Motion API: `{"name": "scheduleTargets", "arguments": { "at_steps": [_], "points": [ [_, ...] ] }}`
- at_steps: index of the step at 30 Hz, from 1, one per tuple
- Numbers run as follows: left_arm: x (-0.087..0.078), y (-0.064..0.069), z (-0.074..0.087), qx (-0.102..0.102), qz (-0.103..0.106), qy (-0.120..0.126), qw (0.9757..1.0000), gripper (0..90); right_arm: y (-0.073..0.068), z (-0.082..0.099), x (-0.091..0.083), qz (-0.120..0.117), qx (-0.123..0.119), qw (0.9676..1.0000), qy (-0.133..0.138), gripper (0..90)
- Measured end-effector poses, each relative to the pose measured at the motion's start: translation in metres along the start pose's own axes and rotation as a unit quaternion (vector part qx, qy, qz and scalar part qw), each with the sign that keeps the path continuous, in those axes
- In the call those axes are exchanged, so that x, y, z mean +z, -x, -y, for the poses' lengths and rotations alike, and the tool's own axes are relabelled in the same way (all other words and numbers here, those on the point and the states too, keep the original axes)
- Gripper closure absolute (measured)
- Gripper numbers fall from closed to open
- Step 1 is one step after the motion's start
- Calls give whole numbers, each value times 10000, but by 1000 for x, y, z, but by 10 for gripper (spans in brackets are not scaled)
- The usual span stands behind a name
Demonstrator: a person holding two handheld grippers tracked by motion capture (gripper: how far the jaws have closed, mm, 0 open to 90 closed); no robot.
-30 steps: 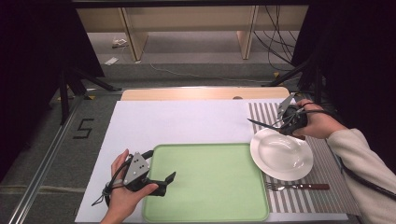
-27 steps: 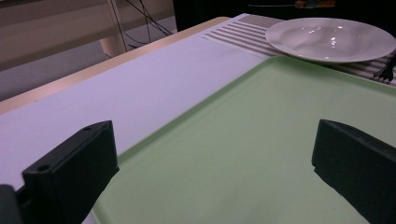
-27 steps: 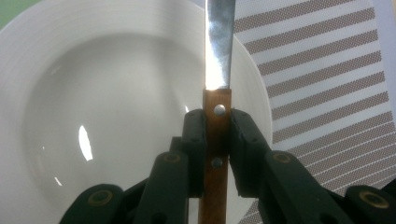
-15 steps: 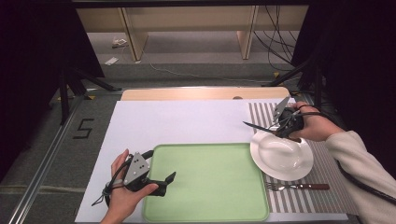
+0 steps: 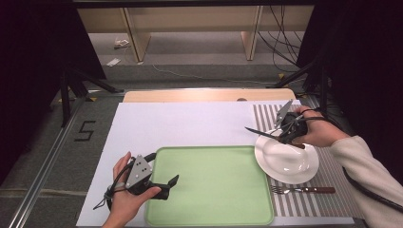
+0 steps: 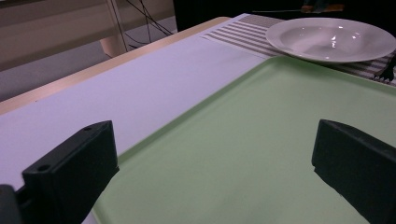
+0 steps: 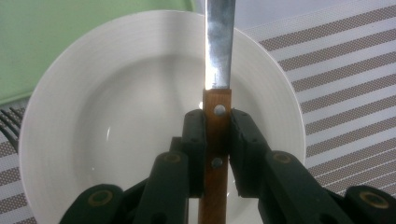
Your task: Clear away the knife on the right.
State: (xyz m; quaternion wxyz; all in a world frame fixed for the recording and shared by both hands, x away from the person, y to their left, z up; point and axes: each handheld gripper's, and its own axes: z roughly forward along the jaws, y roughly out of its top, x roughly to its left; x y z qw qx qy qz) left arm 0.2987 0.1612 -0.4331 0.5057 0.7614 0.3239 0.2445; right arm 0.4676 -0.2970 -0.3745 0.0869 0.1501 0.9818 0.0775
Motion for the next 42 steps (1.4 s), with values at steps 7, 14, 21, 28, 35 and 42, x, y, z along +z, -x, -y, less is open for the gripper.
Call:
{"name": "scheduleTargets", "arguments": {
  "at_steps": [7, 14, 21, 28, 35, 42],
  "points": [
    [0, 0, 0, -1, -11, 5, 10000, 0, -5, -3, 0, -71, 23, 10000, -41, 780],
    [0, 0, 0, -5, -16, 1, 10000, 0, -11, -7, 2, -131, 54, 9999, -15, 779],
    [0, 0, 0, -5, -11, 3, 10000, 0, -19, -11, 3, -213, 131, 9997, -32, 779],
    [0, 0, 0, -3, -20, 5, 10000, 0, -23, -15, 4, -260, 118, 9996, -64, 779],
    [0, 0, 0, 3, -19, 6, 10000, 0, -30, -17, 4, -282, 199, 9993, -125, 779],
    [-1, 0, 0, 2, -28, 10, 10000, 0, -37, -21, 4, -324, 216, 9991, -136, 779]
  ]
}}
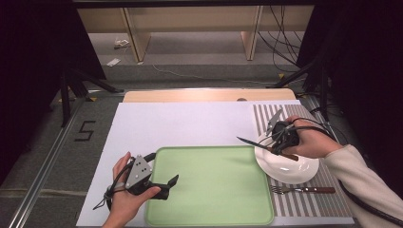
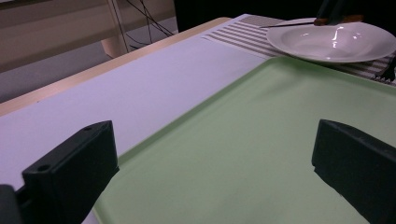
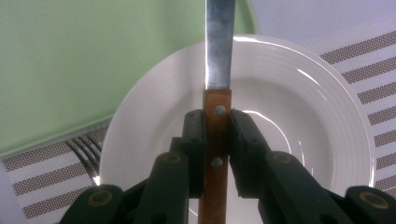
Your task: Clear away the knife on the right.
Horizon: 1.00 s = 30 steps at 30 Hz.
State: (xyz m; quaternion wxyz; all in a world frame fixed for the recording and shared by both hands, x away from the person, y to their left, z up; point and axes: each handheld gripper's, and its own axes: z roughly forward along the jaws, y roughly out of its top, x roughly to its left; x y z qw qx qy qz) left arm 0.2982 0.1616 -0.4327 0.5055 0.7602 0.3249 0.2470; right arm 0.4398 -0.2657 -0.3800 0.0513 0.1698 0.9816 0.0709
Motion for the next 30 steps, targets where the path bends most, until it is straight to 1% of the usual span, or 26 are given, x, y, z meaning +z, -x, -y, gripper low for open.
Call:
{"name": "scheduleTargets", "arguments": {
  "at_steps": [5, 6, 12, 15, 16, 21, 22, 23, 24, 30],
  "points": [
    [0, 0, 0, 2, 8, 2, 10000, 0, -4, -2, 0, -41, -5, 10000, -6, 779],
    [0, 0, 0, 0, 8, 4, 10000, 0, -7, -4, 0, -50, 47, 10000, -20, 779],
    [0, 0, 0, -1, 12, 8, 10000, 0, -13, -5, 0, -66, 55, 10000, 13, 779],
    [0, 0, 0, -7, 12, 9, 10000, 0, -15, -6, -1, -108, -23, 9999, 11, 779],
    [0, 0, 0, -5, 12, 7, 10000, 0, -17, -6, -1, -133, 7, 9999, -25, 779],
    [0, 0, 0, -4, 9, 9, 10000, 0, -20, -7, -1, -167, 53, 9998, -5, 779],
    [0, 0, 0, -2, 12, 8, 10000, 0, -23, -7, -1, -196, 84, 9998, 49, 779],
    [0, 0, 0, -2, 12, 8, 10000, 0, -24, -8, -1, -191, 61, 9998, 23, 778],
    [0, 0, 0, -1, 12, 8, 10000, 0, -25, -8, -1, -184, 99, 9998, 7, 779],
    [0, 0, 0, -4, 9, 10, 10000, 0, -28, -9, 0, -214, 122, 9997, 13, 778]
  ]
}}
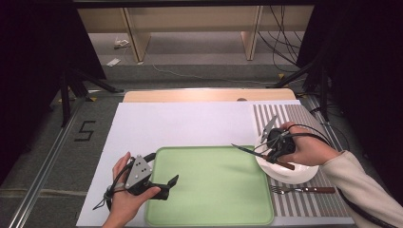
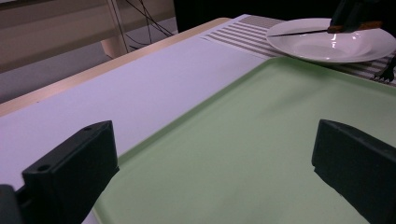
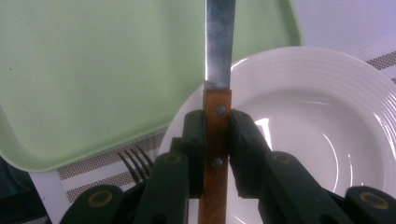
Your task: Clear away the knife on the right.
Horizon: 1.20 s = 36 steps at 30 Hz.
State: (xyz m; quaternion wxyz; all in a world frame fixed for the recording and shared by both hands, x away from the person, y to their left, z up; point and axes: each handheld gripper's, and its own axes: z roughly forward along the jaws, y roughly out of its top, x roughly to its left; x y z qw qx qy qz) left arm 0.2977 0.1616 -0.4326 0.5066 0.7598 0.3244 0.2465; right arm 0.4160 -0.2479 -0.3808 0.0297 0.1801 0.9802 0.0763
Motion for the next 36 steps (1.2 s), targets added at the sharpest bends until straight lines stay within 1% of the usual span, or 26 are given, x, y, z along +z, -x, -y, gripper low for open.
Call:
{"name": "scheduleTargets", "arguments": {
  "at_steps": [1, 6, 11, 12, 13, 17, 24, 26, 29, 30, 31, 32, 34, 35, 36],
  "points": [
    [0, 0, 0, 2, 1, 0, 10000, 0, -2, 0, 0, -14, 40, 10000, -4, 779],
    [0, 0, 0, 11, 0, -3, 10000, 0, -6, -1, 1, -80, 48, 10000, -8, 779],
    [0, 0, 0, 9, 2, -3, 10000, 0, -12, -3, 3, -153, 114, 9998, -67, 779],
    [0, 0, 0, 9, 2, -3, 10000, 0, -13, -4, 3, -157, 98, 9998, -49, 779],
    [0, 0, 0, 8, 0, -3, 10000, 0, -14, -4, 4, -172, 121, 9997, -88, 778],
    [0, 0, 0, 10, 4, -10, 10000, 0, -18, -6, 5, -202, 180, 9996, -98, 779],
    [0, 0, 0, 11, 5, -16, 10000, 0, -24, -8, 7, -247, 200, 9994, -102, 779],
    [1, 0, 0, 11, 8, -16, 10000, 0, -24, -9, 7, -352, 254, 9990, -74, 779],
    [1, 0, 0, 7, 7, -17, 10000, 0, -26, -10, 8, -363, 262, 9989, -110, 779],
    [1, 0, 0, 7, 7, -17, 10000, 0, -28, -11, 9, -376, 307, 9987, -136, 779],
    [1, 0, 0, 4, 12, -18, 10000, 0, -28, -11, 10, -399, 268, 9987, -145, 779],
    [1, 0, 0, 3, 13, -18, 10000, 0, -29, -12, 11, -423, 290, 9986, -125, 779],
    [1, 0, 0, 8, 8, -17, 10000, 0, -31, -14, 12, -391, 338, 9986, -151, 779],
    [1, 0, 0, 8, 8, -17, 10000, 0, -31, -14, 12, -412, 340, 9984, -170, 779],
    [1, 0, 0, 11, 4, -15, 10000, 0, -32, -15, 13, -397, 357, 9985, -143, 779]
  ]
}}
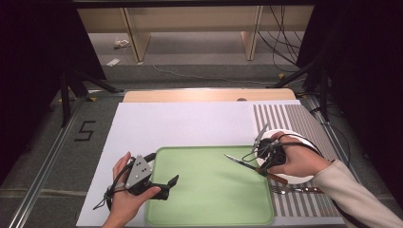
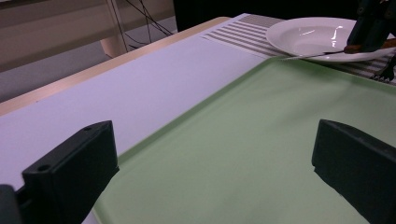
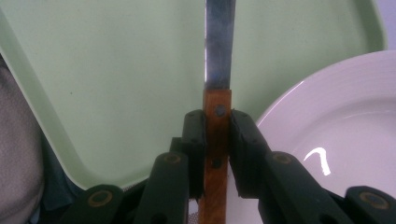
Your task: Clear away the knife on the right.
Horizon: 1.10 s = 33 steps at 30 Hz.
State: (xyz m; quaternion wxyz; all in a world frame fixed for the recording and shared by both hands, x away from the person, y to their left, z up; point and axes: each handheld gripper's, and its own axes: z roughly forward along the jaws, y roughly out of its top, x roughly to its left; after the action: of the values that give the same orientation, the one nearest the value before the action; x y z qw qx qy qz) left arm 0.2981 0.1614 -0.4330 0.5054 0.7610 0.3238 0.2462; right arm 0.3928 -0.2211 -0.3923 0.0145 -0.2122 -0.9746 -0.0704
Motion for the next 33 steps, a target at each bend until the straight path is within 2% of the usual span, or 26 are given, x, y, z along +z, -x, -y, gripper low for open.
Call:
{"name": "scheduleTargets", "arguments": {
  "at_steps": [6, 14, 24, 33],
  "points": [
    [0, 0, 0, -1, 2, 0, 10000, 0, -6, -3, 6, -135, 150, 9998, -79, 779],
    [0, 0, 0, 2, 1, -2, 10000, 0, -11, -7, 14, -260, 149, 9995, -98, 778],
    [0, 0, 0, 3, 2, -10, 10000, 0, -20, -13, 26, -330, 224, 9991, -150, 778],
    [0, 0, 0, 16, 6, -17, 10000, 0, -22, -19, 35, -313, 300, 9988, -211, 778]
  ]
}}
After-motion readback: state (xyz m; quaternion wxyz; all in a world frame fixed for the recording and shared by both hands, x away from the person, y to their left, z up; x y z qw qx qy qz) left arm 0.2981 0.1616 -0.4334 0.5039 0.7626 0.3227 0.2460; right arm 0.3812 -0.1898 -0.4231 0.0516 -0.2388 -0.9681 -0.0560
